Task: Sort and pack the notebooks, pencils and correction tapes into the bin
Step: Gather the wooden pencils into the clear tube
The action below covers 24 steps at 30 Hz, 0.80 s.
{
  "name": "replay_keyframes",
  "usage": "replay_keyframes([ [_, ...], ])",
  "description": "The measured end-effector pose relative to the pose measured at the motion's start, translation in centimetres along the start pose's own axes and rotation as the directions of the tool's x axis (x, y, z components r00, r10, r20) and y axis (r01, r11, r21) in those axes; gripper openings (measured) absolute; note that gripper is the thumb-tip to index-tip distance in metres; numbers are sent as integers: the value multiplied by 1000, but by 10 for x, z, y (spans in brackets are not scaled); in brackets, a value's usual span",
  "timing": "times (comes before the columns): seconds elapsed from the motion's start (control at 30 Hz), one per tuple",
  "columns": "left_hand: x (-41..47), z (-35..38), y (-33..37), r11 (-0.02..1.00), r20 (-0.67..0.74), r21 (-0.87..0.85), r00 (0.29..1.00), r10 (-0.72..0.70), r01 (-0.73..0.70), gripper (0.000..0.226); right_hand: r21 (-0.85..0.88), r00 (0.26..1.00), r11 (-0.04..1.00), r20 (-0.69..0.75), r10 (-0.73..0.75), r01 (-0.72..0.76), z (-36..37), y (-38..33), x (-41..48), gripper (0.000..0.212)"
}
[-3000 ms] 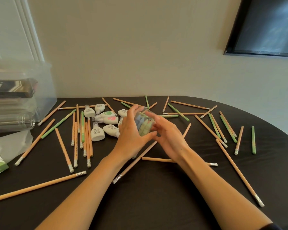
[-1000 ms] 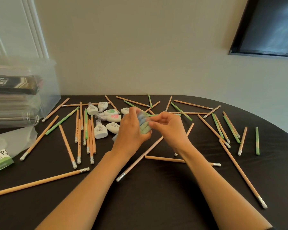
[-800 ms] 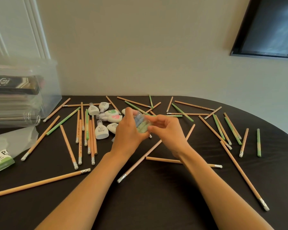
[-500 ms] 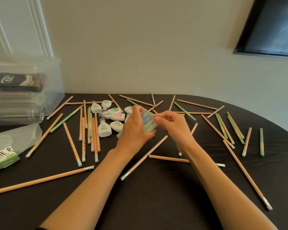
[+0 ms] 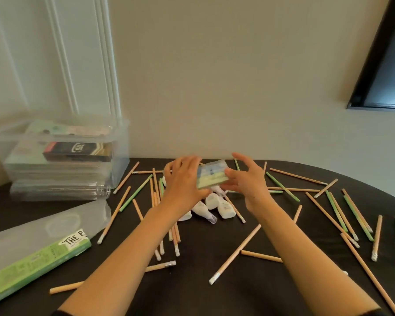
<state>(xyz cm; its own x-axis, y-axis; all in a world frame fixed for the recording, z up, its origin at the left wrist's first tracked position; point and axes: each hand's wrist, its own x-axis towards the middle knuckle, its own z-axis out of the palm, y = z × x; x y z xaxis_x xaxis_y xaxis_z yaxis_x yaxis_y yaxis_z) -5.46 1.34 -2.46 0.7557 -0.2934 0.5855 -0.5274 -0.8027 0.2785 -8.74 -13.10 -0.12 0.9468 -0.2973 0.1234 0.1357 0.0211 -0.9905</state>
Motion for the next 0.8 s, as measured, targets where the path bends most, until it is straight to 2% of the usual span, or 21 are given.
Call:
replay_keyframes([
  [0.07, 7, -15, -15, 995, 16, -22, 995, -98, 99, 77, 104, 999, 993, -3, 49, -49, 16, -7, 6, 50],
  [0.17, 17, -44, -41, 935, 9, -266, 971, -241, 234, 76, 216, 992, 970, 71, 100, -113, 53, -19, 17, 53],
  [0.23, 25, -64, -59, 896, 16, -334, 952, -305, 293, 69, 218, 983, 966, 145, 110, -141, 83, -28, 23, 47],
  [0.37, 42, -101, -99, 885, 2, -258, 916, -401, 388, 57, 120, 949, 976, 283, 143, -182, 137, -44, 38, 26],
  [0.47, 56, -122, -127, 887, 21, -229, 913, -406, 400, 55, 176, 922, 955, 347, 168, -240, 168, -52, 56, 13],
  [0.63, 83, -143, -172, 860, 12, -226, 884, -468, 459, 56, 255, 924, 932, 345, 162, -259, 206, -57, 89, 16],
  [0.7, 95, -147, -195, 835, 30, -199, 855, -518, 513, 53, 213, 938, 952, 314, 146, -219, 223, -57, 104, 16],
  [0.8, 108, -148, -227, 790, 7, -185, 805, -594, 585, 47, 81, 951, 991, 299, 81, -110, 246, -55, 123, 28],
])
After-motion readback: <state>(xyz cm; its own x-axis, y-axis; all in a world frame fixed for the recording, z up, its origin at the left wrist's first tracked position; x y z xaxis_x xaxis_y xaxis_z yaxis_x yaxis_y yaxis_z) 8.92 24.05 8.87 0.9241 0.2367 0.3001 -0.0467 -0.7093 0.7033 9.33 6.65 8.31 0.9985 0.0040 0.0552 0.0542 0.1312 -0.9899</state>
